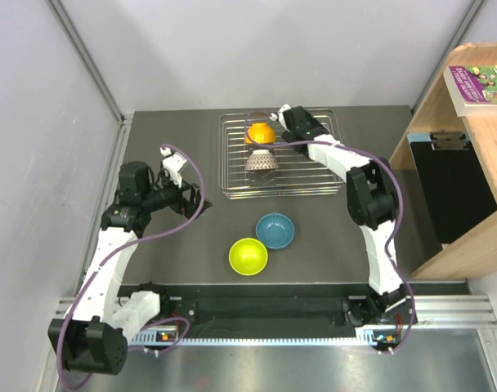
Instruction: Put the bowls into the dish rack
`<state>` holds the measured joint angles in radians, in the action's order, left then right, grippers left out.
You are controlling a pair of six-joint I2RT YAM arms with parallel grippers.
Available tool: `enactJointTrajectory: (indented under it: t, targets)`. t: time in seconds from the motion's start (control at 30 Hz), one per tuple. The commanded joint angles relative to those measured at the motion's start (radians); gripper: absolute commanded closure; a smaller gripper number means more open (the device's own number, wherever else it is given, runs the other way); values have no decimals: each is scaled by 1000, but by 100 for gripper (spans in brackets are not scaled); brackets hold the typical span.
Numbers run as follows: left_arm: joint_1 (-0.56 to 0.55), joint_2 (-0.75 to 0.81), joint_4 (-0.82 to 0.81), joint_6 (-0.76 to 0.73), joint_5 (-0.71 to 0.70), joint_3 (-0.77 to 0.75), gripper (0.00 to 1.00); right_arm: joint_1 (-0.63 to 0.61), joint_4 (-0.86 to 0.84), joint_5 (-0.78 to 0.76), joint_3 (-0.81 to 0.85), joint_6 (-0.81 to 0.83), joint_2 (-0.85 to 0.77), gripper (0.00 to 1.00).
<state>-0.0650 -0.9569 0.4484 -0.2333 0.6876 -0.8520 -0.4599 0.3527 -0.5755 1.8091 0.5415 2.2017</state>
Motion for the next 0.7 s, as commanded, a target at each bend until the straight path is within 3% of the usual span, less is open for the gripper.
enactJointTrajectory:
  t: [0.0, 0.23, 0.33, 0.37, 0.67]
  targets:
    - [7, 26, -36, 6, 9, 7, 1, -13, -107, -32, 73, 55, 26, 100]
    - [7, 24, -39, 8, 10, 10, 1, -17, -130, -17, 72, 81, 47, 100]
    - [7, 23, -40, 8, 9, 10, 1, -19, -126, -3, 65, 92, 52, 78]
    - [7, 21, -40, 8, 9, 11, 1, -19, -113, 12, 65, 94, 56, 62]
    - [8, 27, -39, 8, 6, 11, 1, -19, -81, 61, 49, 80, 62, 18]
